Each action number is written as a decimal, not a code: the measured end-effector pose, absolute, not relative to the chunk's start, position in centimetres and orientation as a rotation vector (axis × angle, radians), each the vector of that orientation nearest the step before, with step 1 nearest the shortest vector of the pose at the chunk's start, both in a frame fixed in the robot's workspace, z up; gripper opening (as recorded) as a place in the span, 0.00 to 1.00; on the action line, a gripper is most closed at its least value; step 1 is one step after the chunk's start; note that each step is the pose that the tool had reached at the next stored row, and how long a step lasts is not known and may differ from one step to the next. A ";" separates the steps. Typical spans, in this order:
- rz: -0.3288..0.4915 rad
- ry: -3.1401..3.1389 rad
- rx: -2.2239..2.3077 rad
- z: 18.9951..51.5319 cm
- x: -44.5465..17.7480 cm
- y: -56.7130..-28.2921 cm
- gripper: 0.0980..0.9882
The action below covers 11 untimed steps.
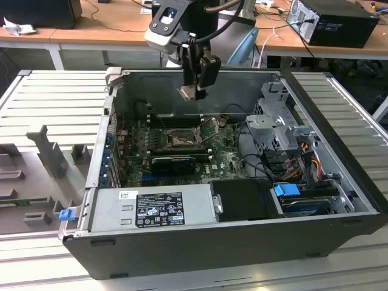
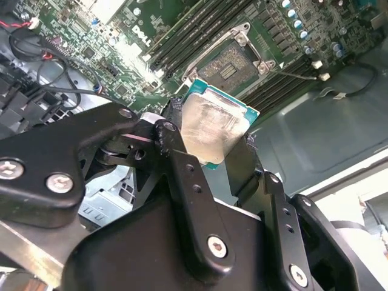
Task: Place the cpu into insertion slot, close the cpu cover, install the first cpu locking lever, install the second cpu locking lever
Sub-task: 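Place the cpu into insertion slot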
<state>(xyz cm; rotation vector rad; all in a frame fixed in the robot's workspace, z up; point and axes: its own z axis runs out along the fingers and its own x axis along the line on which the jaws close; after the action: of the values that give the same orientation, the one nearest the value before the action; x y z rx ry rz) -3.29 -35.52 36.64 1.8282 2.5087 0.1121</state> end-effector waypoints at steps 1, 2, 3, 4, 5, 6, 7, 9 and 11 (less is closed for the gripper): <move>0.112 2.498 1.843 36.6 -3.3 -35.5 0.48; 0.111 2.492 1.850 36.6 -3.3 -35.5 0.48; 0.111 2.487 1.857 36.6 -3.3 -35.5 0.48; 0.111 2.473 1.874 36.6 -3.3 -35.5 0.48; 0.111 2.461 1.889 36.6 -3.3 -35.5 0.48; 0.110 2.451 1.902 36.6 -3.3 -35.5 0.48; 0.109 2.441 1.914 36.6 -3.3 -35.5 0.48; 0.107 2.420 1.938 36.6 -3.3 -35.5 0.48; 0.104 2.399 1.962 36.5 -3.3 -35.5 0.48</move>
<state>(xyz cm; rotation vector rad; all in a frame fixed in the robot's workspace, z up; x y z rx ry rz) -3.29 -35.52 36.55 1.9616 2.3986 0.1042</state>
